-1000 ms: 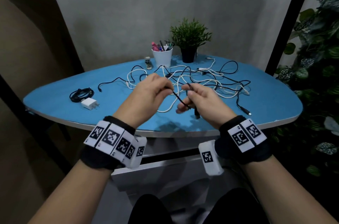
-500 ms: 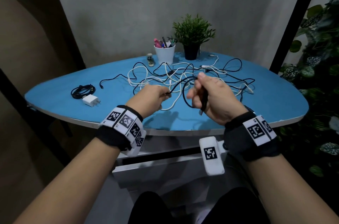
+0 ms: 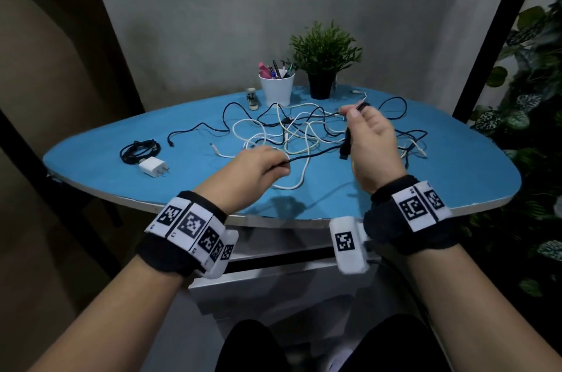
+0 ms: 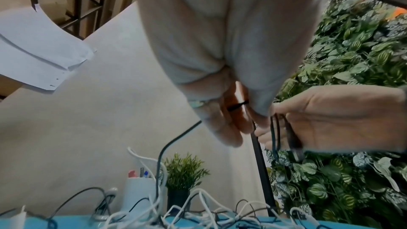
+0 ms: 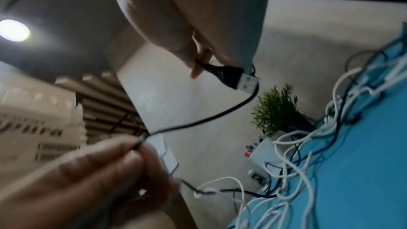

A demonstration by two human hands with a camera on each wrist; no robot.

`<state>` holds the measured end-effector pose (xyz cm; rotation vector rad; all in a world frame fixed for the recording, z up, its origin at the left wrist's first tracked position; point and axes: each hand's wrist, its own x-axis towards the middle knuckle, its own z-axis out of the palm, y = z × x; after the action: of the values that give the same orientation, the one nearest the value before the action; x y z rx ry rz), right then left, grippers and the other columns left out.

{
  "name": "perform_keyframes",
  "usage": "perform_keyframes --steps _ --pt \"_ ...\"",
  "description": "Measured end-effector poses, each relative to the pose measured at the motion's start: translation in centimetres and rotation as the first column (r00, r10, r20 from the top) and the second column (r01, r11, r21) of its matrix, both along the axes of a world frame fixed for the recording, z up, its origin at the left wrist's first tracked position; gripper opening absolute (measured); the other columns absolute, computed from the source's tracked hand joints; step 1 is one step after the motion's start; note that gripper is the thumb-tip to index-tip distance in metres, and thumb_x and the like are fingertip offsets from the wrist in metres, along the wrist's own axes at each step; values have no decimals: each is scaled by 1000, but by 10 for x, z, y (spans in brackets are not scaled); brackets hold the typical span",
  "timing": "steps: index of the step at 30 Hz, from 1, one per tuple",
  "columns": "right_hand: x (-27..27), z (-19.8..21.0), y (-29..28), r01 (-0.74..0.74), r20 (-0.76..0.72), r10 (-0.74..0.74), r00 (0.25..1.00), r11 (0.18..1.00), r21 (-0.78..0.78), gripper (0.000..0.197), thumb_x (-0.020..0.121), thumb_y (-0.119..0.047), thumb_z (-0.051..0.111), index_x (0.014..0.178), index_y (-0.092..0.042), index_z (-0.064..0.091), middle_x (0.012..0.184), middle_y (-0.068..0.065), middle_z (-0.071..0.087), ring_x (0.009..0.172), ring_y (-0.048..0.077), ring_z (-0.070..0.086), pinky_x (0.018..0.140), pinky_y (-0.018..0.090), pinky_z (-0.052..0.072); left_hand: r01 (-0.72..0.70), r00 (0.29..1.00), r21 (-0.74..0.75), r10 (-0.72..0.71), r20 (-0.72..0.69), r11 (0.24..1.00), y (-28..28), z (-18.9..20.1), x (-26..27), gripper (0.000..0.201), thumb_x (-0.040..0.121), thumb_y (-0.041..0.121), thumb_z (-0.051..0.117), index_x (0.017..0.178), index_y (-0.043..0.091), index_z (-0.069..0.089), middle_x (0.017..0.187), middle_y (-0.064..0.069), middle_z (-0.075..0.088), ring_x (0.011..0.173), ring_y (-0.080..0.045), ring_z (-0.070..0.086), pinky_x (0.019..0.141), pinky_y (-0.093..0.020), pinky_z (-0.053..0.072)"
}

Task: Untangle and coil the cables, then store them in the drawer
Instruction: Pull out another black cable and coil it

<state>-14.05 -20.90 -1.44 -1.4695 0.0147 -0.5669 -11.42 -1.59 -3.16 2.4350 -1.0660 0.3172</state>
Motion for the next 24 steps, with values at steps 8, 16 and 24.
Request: perform_keyframes --steps 8,16,24 --pt "-3 -10 14 -187 -171 125 977 889 -418 22 99 -17 39 84 -9 51 63 5 51 51 5 52 57 19 41 78 964 -258 -7 267 963 -8 38 20 19 89 21 55 95 7 66 94 -7 57 84 -11 51 79 -17 38" --pt "-18 -3 14 -352 -123 331 936 904 -245 39 100 -28 39 67 -13 52 43 -8 30 41 8 26 53 27 30 -68 971 -280 128 204 958 -12 29 42 14 91 11 56 97 4 67 93 -11 60 87 -20 55 78 -19 36" --pt "-21 22 11 -450 168 418 893 835 316 33 102 -22 29 77 -11 47 92 12 71 57 16 65 52 23 45 -196 926 -69 161 -342 978 -31 -1 18 20 93 -2 43 99 7 60 92 -4 58 74 -21 56 74 -36 53"
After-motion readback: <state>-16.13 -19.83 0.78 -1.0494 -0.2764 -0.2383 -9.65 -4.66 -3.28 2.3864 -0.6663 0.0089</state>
